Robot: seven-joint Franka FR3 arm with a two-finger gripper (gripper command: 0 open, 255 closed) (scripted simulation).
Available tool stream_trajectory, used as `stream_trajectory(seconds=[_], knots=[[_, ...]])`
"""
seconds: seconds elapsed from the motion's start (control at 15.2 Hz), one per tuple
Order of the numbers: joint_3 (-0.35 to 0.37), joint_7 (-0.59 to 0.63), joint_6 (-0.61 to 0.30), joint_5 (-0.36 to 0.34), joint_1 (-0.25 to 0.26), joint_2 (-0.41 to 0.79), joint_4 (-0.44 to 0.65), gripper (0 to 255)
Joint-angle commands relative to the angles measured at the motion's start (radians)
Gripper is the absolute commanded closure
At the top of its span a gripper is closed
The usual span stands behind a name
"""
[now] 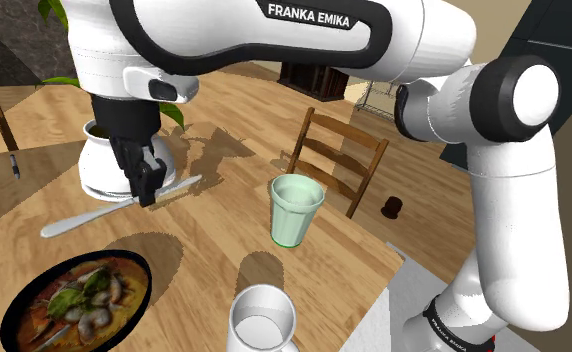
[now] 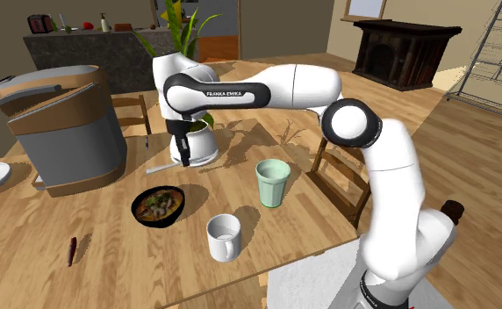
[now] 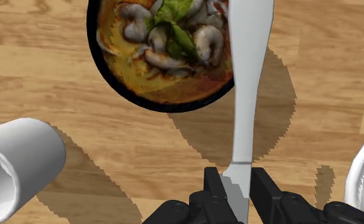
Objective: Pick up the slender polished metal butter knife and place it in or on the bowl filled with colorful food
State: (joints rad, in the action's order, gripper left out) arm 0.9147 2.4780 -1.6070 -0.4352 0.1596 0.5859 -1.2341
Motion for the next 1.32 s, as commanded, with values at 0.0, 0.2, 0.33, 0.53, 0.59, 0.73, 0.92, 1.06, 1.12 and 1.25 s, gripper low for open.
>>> stream_trajectory(seconds=[0.0, 0.2, 0.33, 0.53, 0.59, 0.73, 0.92, 1.06, 1.12, 1.25], knots=[[-0.005, 0.035, 0.015, -0.013, 0.053, 0.021, 0.035, 255], [-0.020, 0.086, 0.056, -0.043, 0.160, 0.072, 0.130, 255], [-0.034, 0.116, 0.091, -0.066, 0.239, 0.113, 0.212, 255], [-0.048, 0.140, 0.110, -0.085, 0.307, 0.152, 0.275, 255], [-0.046, 0.143, 0.093, -0.083, 0.297, 0.148, 0.251, 255], [-0.042, 0.149, 0.060, -0.080, 0.278, 0.142, 0.207, 255], [-0.039, 0.157, 0.015, -0.078, 0.255, 0.137, 0.148, 255], [-0.038, 0.162, -0.014, -0.079, 0.242, 0.135, 0.113, 255], [-0.037, 0.165, -0.027, -0.079, 0.236, 0.135, 0.097, 255], [-0.037, 0.170, -0.054, -0.081, 0.226, 0.136, 0.066, 255]])
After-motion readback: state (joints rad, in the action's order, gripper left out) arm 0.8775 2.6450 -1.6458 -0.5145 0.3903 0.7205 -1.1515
